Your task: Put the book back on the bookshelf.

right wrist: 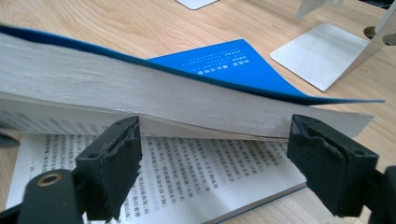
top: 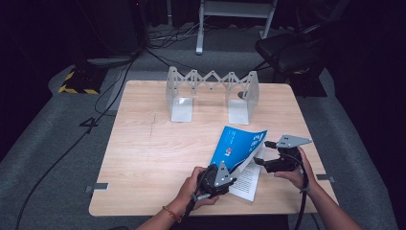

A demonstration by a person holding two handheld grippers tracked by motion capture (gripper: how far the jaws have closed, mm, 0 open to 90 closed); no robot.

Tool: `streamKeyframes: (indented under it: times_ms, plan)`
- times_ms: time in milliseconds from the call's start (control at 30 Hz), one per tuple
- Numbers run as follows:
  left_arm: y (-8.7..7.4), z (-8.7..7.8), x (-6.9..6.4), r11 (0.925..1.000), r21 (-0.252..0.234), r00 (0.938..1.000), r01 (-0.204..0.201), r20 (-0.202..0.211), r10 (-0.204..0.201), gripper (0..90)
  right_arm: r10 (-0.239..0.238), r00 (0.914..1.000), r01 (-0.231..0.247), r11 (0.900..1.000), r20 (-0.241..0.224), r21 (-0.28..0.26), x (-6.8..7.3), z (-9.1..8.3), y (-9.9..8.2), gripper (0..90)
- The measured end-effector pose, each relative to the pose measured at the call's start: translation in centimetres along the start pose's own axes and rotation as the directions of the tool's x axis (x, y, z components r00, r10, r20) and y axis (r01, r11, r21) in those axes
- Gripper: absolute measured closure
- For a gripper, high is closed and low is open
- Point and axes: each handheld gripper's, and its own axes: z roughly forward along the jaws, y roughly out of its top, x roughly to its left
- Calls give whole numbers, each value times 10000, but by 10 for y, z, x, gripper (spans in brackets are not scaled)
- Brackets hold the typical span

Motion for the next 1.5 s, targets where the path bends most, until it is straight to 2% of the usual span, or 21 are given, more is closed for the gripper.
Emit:
streamKeyframes:
  times_ms: [100,167,333,400,500,567,600,800,900,967,1033,1067,1167,1233,1333,1433,1500]
  plan:
    - [0,-5,7,10000,-62,9999,-16,137,17,712,42,9999,-42,10000,-98,2,-1,-1,-2,182]
    - [-3,-9,16,9991,-202,9991,364,222,-359,730,-74,9999,76,9999,-136,116,0,0,-4,183]
    - [-8,-15,27,9994,-141,9986,319,427,-312,749,-404,9973,407,9992,-618,36,6,-3,-7,232]
    - [-10,-17,32,9990,-161,9973,413,614,-402,746,-624,9939,611,9980,-908,-173,8,-9,-6,246]
    - [-13,-19,38,9987,-144,9949,486,891,-471,741,-943,9893,896,9949,-1108,-467,10,-15,-3,260]
    - [-14,-21,41,9987,-119,9945,497,930,-484,737,-1074,9864,1007,9932,-1242,-592,11,-17,-1,263]
    - [-16,-24,44,9990,37,9944,443,956,-444,734,-1452,9806,1349,9873,-1319,-835,13,-20,4,264]
    - [-22,-27,49,9988,196,9932,452,1067,-470,721,-1821,9724,1692,9809,-1459,-963,16,-16,13,262]
    - [-23,-31,52,9990,296,9946,321,973,-348,718,-2126,9580,1985,9760,-1925,-900,16,-6,16,268]
    - [-25,-34,54,9991,317,9954,274,914,-302,716,-2569,9450,2456,9661,-2025,-795,18,3,16,273]
    - [-27,-37,58,9989,378,9954,271,913,-304,712,-2705,9355,2623,9627,-2275,-662,18,11,15,274]
    - [-28,-38,60,9989,384,9952,280,927,-315,710,-2823,9319,2774,9592,-2277,-541,19,14,14,280]
    - [-32,-43,67,9985,476,9953,271,917,-314,702,-3013,9303,3035,9526,-2091,-225,16,23,12,286]
    - [-36,-47,71,9984,478,9952,316,914,-359,695,-3481,9230,3554,9346,-1642,161,14,30,9,297]
    - [-40,-50,77,9978,526,9950,396,895,-442,684,-3812,9155,3891,9202,-1290,427,11,38,4,337]
    - [-42,-54,81,9971,515,9939,555,929,-601,675,-3945,9108,4017,9149,-1218,397,6,42,3,395]
    - [-43,-55,83,9968,461,9934,648,922,-689,671,-4016,9062,4064,9136,-1320,102,4,43,3,502]
